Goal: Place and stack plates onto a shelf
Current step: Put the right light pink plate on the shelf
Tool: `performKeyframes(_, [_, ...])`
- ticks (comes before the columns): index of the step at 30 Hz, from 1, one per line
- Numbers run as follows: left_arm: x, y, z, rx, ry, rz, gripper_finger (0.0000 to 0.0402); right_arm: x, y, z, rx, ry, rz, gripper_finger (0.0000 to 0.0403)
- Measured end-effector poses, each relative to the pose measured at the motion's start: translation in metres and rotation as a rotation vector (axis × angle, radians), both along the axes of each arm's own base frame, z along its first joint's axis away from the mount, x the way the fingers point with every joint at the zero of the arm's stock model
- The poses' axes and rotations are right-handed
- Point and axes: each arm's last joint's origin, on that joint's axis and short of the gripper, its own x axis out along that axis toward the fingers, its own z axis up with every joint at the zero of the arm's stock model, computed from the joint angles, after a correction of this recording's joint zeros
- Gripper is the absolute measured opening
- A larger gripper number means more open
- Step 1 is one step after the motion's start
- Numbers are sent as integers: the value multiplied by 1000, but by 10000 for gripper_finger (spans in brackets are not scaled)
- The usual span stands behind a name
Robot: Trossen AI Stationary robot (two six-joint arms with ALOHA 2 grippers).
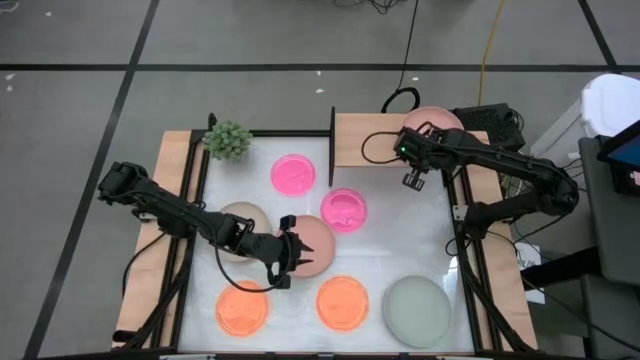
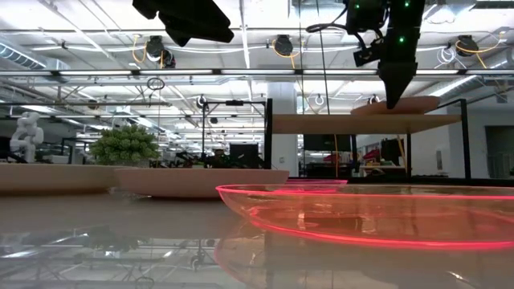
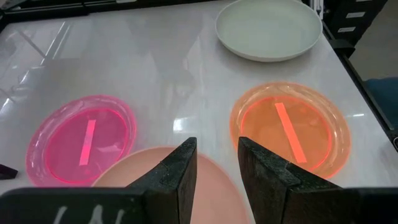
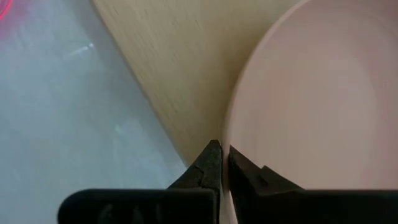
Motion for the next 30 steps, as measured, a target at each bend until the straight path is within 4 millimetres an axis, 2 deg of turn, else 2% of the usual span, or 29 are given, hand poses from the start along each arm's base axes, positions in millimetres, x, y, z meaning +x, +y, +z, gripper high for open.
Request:
performKeyframes(19, [0,0,0,-4,0,3,125,-1,0,0,10,-5,-19,6])
performKeyframes(30, [0,0,0,-4,0,2,125,-1,0,0,11,-13,-38,76])
